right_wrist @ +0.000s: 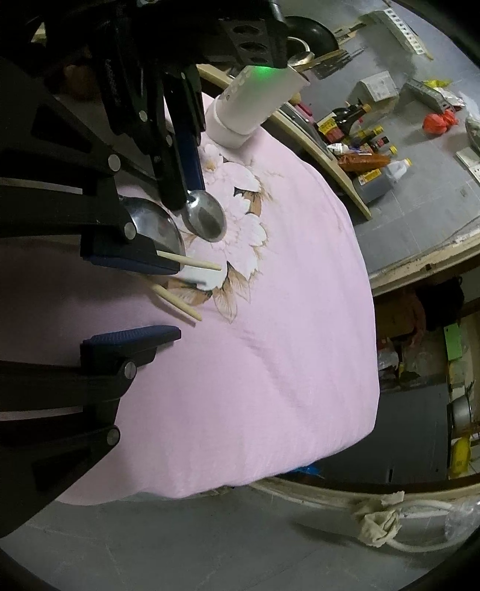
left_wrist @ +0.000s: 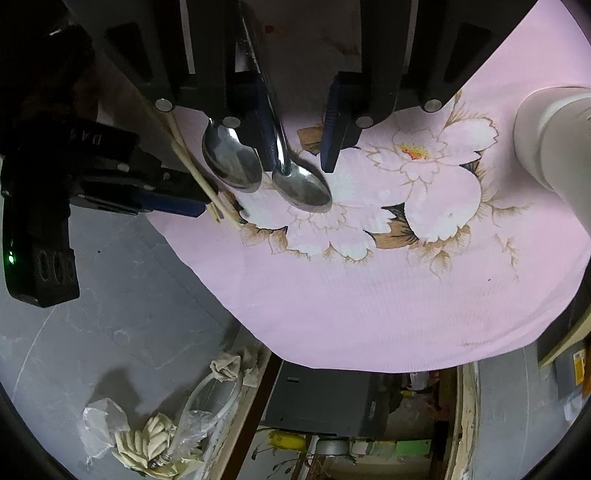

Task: Organize utensils
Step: 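Grasp a silver spoon with the left tool while the right tool grasps a wooden chopstick, then carry the spoon toward the caddy with the left tool while the right tool carries the chopstick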

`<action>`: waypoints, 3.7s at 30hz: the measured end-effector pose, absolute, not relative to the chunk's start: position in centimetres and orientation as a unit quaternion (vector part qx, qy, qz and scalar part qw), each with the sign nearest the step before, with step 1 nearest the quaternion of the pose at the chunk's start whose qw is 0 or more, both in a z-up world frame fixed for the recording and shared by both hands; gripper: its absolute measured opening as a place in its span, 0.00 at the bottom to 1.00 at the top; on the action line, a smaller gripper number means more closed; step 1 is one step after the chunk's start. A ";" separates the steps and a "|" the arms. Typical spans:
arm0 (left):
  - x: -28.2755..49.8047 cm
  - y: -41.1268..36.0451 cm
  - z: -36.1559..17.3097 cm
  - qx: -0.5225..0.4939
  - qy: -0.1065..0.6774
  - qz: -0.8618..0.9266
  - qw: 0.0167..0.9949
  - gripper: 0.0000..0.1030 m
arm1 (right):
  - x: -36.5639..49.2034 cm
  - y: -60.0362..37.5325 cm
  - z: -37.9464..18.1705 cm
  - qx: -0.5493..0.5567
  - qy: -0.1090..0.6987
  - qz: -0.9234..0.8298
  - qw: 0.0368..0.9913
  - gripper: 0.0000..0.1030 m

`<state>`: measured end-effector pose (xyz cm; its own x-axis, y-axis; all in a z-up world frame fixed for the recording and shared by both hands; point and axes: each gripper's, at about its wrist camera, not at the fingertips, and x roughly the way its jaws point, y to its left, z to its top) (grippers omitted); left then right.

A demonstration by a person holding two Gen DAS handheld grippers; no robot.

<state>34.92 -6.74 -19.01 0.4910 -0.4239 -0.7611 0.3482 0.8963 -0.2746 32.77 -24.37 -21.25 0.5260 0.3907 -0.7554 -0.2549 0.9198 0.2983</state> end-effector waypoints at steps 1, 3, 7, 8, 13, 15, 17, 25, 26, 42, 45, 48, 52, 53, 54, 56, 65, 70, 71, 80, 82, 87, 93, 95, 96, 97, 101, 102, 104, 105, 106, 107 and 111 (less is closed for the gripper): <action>35.0 -6.8 -19.1 -0.044 0.452 -0.225 0.862 0.23 | 32.8 -24.3 -21.2 0.074 0.451 0.186 0.870 0.25; 35.1 -6.7 -19.2 -0.048 0.452 -0.227 0.861 0.23 | 32.9 -24.3 -21.2 0.078 0.454 0.189 0.867 0.25; 35.3 -6.6 -19.4 -0.051 0.454 -0.231 0.859 0.23 | 33.7 -24.5 -21.2 0.104 0.464 0.195 0.858 0.24; 35.3 -6.6 -19.4 -0.051 0.454 -0.232 0.859 0.23 | 34.0 -24.4 -21.3 0.106 0.468 0.197 0.855 0.15; 35.7 -6.6 -19.5 -0.056 0.455 -0.238 0.856 0.22 | 34.0 -24.3 -21.8 0.135 0.473 0.204 0.847 0.10; 35.8 -6.5 -19.5 -0.057 0.456 -0.234 0.857 0.13 | 33.7 -24.6 -21.6 0.147 0.466 0.203 0.848 0.09; 35.7 -6.3 -19.6 -0.065 0.460 -0.236 0.854 0.09 | 33.4 -24.9 -21.2 0.162 0.455 0.203 0.852 0.08; 34.1 -5.0 -18.1 -0.104 0.443 -0.215 0.864 0.03 | 31.7 -25.6 -17.7 0.169 0.392 0.172 0.888 0.04; 33.5 -4.6 -17.4 -0.110 0.433 -0.211 0.869 0.03 | 31.3 -25.4 -16.9 0.164 0.380 0.165 0.895 0.04; 28.1 4.0 -4.8 -0.146 0.299 -0.167 0.928 0.03 | 26.8 -20.8 -5.2 0.165 0.246 0.170 0.940 0.04; 27.6 6.4 -2.5 -0.146 0.277 -0.161 0.936 0.03 | 26.7 -18.9 -3.2 0.168 0.219 0.179 0.944 0.04; 27.7 8.4 -0.7 -0.142 0.255 -0.151 0.944 0.03 | 26.9 -16.4 -1.0 0.163 0.190 0.194 0.948 0.04; 28.1 11.4 1.1 -0.137 0.227 -0.135 0.955 0.03 | 27.7 -13.1 1.1 0.166 0.157 0.217 0.949 0.04; 28.3 12.3 1.5 -0.136 0.219 -0.130 0.957 0.03 | 28.1 -12.2 1.6 0.165 0.147 0.223 0.949 0.04; 28.5 13.2 1.9 -0.134 0.210 -0.125 0.960 0.03 | 28.2 -11.5 1.8 0.165 0.142 0.226 0.949 0.04; 28.8 14.5 2.4 -0.134 0.198 -0.118 0.964 0.03 | 28.8 -9.8 2.5 0.163 0.125 0.234 0.950 0.04; 31.5 20.2 3.3 -0.172 0.157 -0.081 0.969 0.03 | 31.7 -4.4 3.9 0.171 0.071 0.212 0.959 0.04; 32.8 22.1 2.0 -0.193 0.147 -0.053 0.969 0.03 | 32.6 -2.2 2.7 0.168 0.059 0.176 0.968 0.04; 32.9 22.3 1.7 -0.196 0.146 -0.049 0.969 0.03 | 32.7 -1.7 2.2 0.166 0.057 0.169 0.970 0.04; 33.6 23.3 -2.0 -0.233 0.138 -0.052 0.961 0.03 | 32.9 -1.7 -0.7 0.184 0.038 0.119 0.975 0.04; 33.6 23.6 -2.8 -0.241 0.131 -0.052 0.960 0.03 | 32.9 -1.5 -1.0 0.183 0.034 0.118 0.975 0.04; 33.6 23.3 -4.0 -0.228 0.117 -0.043 0.966 0.03 | 32.9 -1.2 -2.2 0.179 0.029 0.124 0.976 0.04; 33.0 22.1 -5.0 -0.176 0.095 -0.024 0.980 0.03 | 33.2 -1.5 -3.6 0.185 0.033 0.130 0.974 0.04; 32.2 21.7 -5.2 -0.162 0.074 -0.011 0.984 0.03 | 33.2 -1.4 -3.9 0.181 0.032 0.134 0.974 0.04; 31.9 21.6 -5.2 -0.159 0.066 -0.008 0.985 0.03 | 33.3 -1.3 -4.1 0.181 0.032 0.136 0.974 0.04; 31.5 21.4 -5.3 -0.157 0.058 -0.007 0.986 0.03 | 33.3 -1.3 -4.3 0.181 0.032 0.137 0.973 0.04; 31.3 20.8 -5.8 -0.145 0.053 -0.008 0.988 0.03 | 33.4 -1.1 -4.9 0.176 0.035 0.142 0.973 0.04; 31.3 20.7 -6.0 -0.146 0.055 -0.009 0.988 0.03 | 33.3 -1.1 -5.0 0.174 0.036 0.143 0.974 0.04; 31.2 20.7 -6.4 -0.151 0.056 -0.011 0.987 0.03 | 33.2 -1.0 -5.2 0.169 0.037 0.144 0.974 0.04; 31.2 20.7 -6.5 -0.153 0.055 -0.010 0.987 0.03 | 33.2 -1.0 -5.3 0.167 0.039 0.144 0.975 0.04; 31.2 20.7 -6.6 -0.154 0.054 -0.010 0.987 0.03 | 33.2 -1.1 -5.5 0.166 0.041 0.144 0.975 0.04; 31.2 20.7 -6.7 -0.154 0.054 -0.010 0.986 0.03 | 33.2 -1.1 -5.6 0.167 0.041 0.143 0.975 0.04; 31.3 20.7 -6.7 -0.151 0.053 -0.010 0.987 0.03 | 32.9 -1.3 -5.9 0.166 0.038 0.139 0.976 0.04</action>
